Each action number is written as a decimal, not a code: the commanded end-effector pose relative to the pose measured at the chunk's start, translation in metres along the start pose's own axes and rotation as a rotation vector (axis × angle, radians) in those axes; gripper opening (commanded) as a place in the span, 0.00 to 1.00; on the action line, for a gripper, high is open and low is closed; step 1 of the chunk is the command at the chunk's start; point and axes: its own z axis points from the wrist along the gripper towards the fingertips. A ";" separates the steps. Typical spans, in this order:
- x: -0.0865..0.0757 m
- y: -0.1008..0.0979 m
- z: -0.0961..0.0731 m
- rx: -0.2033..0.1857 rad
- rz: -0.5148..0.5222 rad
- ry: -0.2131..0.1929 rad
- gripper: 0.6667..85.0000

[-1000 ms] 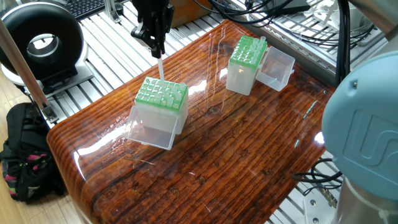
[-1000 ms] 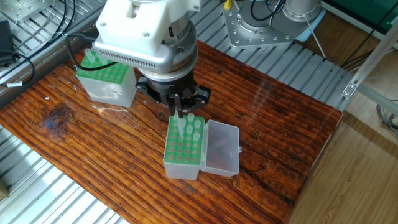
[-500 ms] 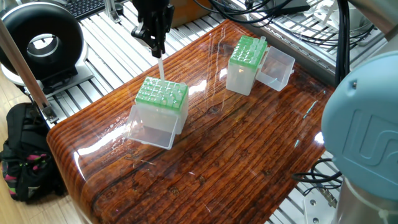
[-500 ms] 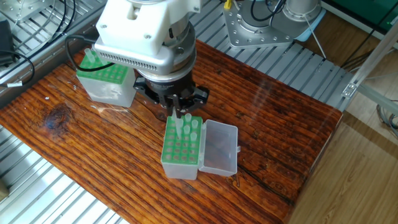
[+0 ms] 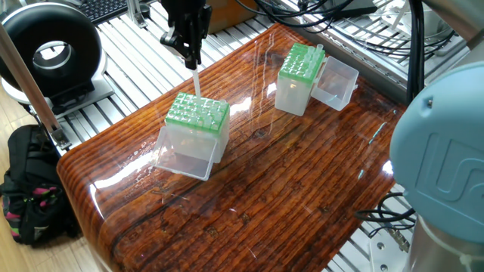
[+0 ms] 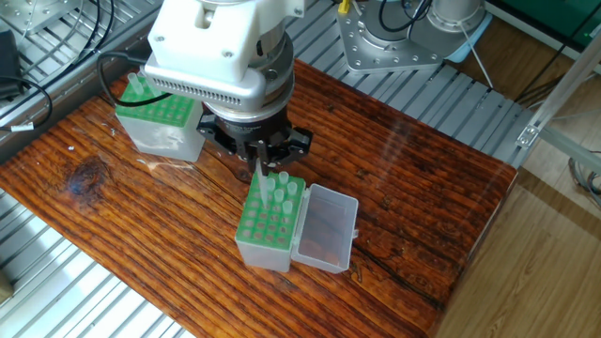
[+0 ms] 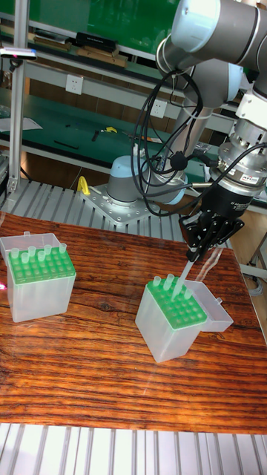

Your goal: Transfer all large pipette tips from one holder to another

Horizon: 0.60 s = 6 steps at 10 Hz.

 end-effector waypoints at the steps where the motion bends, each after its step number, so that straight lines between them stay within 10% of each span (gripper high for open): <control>1: -0.002 0.005 -0.001 -0.020 -0.007 -0.010 0.09; 6: -0.011 0.011 -0.002 -0.044 -0.022 -0.046 0.09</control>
